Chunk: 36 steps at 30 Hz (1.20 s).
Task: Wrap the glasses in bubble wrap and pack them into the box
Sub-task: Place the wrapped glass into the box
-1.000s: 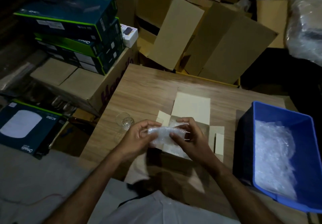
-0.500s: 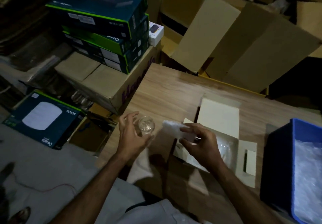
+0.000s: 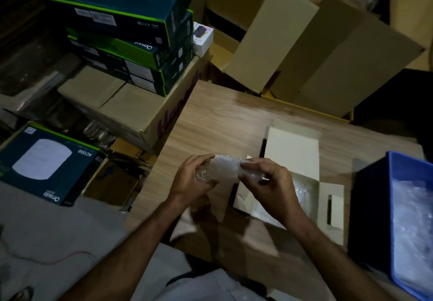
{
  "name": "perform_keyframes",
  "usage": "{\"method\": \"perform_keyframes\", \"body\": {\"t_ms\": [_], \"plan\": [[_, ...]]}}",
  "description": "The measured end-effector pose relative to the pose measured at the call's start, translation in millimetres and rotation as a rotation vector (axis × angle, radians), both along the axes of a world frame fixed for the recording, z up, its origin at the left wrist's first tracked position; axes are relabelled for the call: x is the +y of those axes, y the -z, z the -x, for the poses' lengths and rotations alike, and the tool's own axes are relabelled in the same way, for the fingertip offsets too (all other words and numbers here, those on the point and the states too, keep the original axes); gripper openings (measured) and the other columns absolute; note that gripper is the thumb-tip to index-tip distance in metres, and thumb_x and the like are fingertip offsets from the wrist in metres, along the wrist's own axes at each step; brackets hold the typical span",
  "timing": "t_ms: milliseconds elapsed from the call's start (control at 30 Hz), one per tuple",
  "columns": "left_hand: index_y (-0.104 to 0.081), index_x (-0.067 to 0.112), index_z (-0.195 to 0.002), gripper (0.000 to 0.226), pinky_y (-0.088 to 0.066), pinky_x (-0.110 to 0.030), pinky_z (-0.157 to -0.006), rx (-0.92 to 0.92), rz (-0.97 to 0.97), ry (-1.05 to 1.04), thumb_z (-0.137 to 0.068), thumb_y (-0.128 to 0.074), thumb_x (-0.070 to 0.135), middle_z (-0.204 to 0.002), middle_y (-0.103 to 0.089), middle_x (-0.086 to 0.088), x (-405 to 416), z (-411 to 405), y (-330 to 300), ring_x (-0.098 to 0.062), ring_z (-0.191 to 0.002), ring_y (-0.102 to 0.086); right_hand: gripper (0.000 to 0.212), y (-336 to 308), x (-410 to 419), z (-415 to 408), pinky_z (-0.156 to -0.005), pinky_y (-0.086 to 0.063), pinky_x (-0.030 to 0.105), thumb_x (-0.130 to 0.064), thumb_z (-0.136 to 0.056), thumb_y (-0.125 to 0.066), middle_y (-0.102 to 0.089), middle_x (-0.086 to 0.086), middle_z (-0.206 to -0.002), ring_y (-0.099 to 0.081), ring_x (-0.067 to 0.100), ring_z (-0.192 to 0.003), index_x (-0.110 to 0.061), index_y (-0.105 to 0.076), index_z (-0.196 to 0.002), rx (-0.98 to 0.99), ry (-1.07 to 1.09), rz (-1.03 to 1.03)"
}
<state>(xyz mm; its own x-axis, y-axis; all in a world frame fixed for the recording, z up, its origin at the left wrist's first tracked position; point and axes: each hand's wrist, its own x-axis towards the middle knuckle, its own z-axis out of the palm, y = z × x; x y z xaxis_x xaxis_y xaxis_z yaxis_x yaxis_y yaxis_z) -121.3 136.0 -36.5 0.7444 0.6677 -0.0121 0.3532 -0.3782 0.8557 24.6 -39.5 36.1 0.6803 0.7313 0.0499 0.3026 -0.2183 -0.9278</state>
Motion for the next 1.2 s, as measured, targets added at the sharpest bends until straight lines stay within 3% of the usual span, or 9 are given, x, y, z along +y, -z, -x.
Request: {"method": "perform_keyframes", "body": {"t_ms": [200,300,500,633,700,800,1000,1100,1200], "plan": [[-0.058,0.037,-0.136,0.069,-0.056,-0.037,-0.077,-0.037,-0.272,0.137,-0.071,-0.084,0.036,-0.105,-0.054,0.009,-34.4,-18.1,-38.3,-0.012,-0.100,-0.054,0.023,-19.7,-25.5,-13.0,-0.075,-0.057,0.021,-0.009,-0.080,-0.083,-0.074,-0.003,-0.105,-0.069,0.006,-0.094,-0.016,-0.080,-0.102,-0.333,-0.084,0.079],[-0.058,0.038,-0.136,0.069,-0.054,-0.036,-0.074,-0.039,-0.328,0.181,-0.073,-0.086,0.042,-0.102,-0.052,0.010,-49.8,-28.1,-52.9,-0.012,-0.097,-0.052,0.023,-29.0,-35.6,-24.2,-0.079,-0.051,0.014,-0.012,-0.079,-0.079,-0.073,-0.001,-0.105,-0.068,0.011,-0.093,-0.015,-0.079,-0.102,-0.456,-0.178,0.143],[-0.058,0.035,-0.137,0.072,-0.056,-0.038,-0.074,-0.082,-0.212,0.254,-0.072,-0.087,0.044,-0.106,-0.059,0.010,-79.7,-47.1,-61.1,-0.011,-0.099,-0.061,0.031,-47.6,-66.2,-39.1,-0.069,-0.043,0.009,-0.004,-0.097,-0.055,-0.043,0.000,-0.118,-0.054,-0.001,-0.084,-0.017,-0.073,-0.118,-0.182,-0.255,0.283],[-0.064,0.029,-0.132,0.070,-0.058,-0.035,-0.074,-0.117,-0.139,0.317,-0.070,-0.091,0.044,-0.107,-0.066,0.010,-102.0,-59.9,-65.9,-0.010,-0.098,-0.065,0.037,-50.8,-87.4,-46.1,-0.079,-0.054,0.020,-0.001,-0.091,-0.063,-0.058,-0.005,-0.111,-0.059,0.001,-0.098,-0.029,-0.064,-0.117,-0.194,-0.221,0.198],[-0.065,0.026,-0.132,0.072,-0.057,-0.024,-0.077,-0.124,-0.119,0.319,-0.067,-0.093,0.043,-0.111,-0.069,0.013,-114.7,-65.5,-69.0,-0.007,-0.100,-0.066,0.030,-50.1,-95.2,-49.7,-0.075,-0.060,0.032,-0.010,-0.088,-0.073,-0.068,-0.011,-0.101,-0.067,0.005,-0.092,-0.029,-0.063,-0.108,-0.196,-0.161,0.194],[-0.065,0.027,-0.132,0.072,-0.057,-0.020,-0.080,-0.130,-0.060,0.324,-0.067,-0.092,0.044,-0.120,-0.068,0.016,-130.8,-73.0,-70.9,-0.007,-0.104,-0.066,0.016,-47.5,-103.8,-54.8,-0.069,-0.059,0.034,-0.019,-0.083,-0.081,-0.073,-0.014,-0.090,-0.068,0.003,-0.081,-0.028,-0.073,-0.094,-0.284,-0.097,0.231],[-0.066,0.024,-0.130,0.069,-0.060,-0.029,-0.084,-0.120,-0.027,0.312,-0.067,-0.093,0.040,-0.122,-0.069,0.014,-145.9,-76.5,-61.6,-0.004,-0.108,-0.065,0.014,-38.9,-119.8,-64.0,-0.082,-0.051,0.029,-0.026,-0.088,-0.078,-0.054,-0.013,-0.105,-0.049,0.007,-0.100,-0.034,-0.078,-0.100,-0.433,-0.256,0.352],[-0.067,0.023,-0.127,0.066,-0.060,-0.028,-0.084,-0.128,-0.018,0.314,-0.067,-0.094,0.034,-0.122,-0.069,0.015,-148.9,-76.1,-56.2,-0.004,-0.110,-0.065,0.016,-33.8,-129.3,-70.1,-0.083,-0.049,0.025,-0.033,-0.093,-0.071,-0.048,-0.009,-0.108,-0.049,0.007,-0.102,-0.035,-0.077,-0.107,-0.265,-0.322,0.417],[-0.066,0.025,-0.121,0.058,-0.059,-0.026,-0.084,-0.125,-0.037,0.363,-0.070,-0.092,0.035,-0.119,-0.068,0.018,-150.3,-82.7,-54.6,-0.004,-0.110,-0.064,0.014,-24.4,-133.1,-71.5,-0.069,-0.057,0.031,-0.036,-0.083,-0.082,-0.065,-0.009,-0.093,-0.064,0.006,-0.081,-0.025,-0.077,-0.091,-0.051,-0.111,0.340]]}}
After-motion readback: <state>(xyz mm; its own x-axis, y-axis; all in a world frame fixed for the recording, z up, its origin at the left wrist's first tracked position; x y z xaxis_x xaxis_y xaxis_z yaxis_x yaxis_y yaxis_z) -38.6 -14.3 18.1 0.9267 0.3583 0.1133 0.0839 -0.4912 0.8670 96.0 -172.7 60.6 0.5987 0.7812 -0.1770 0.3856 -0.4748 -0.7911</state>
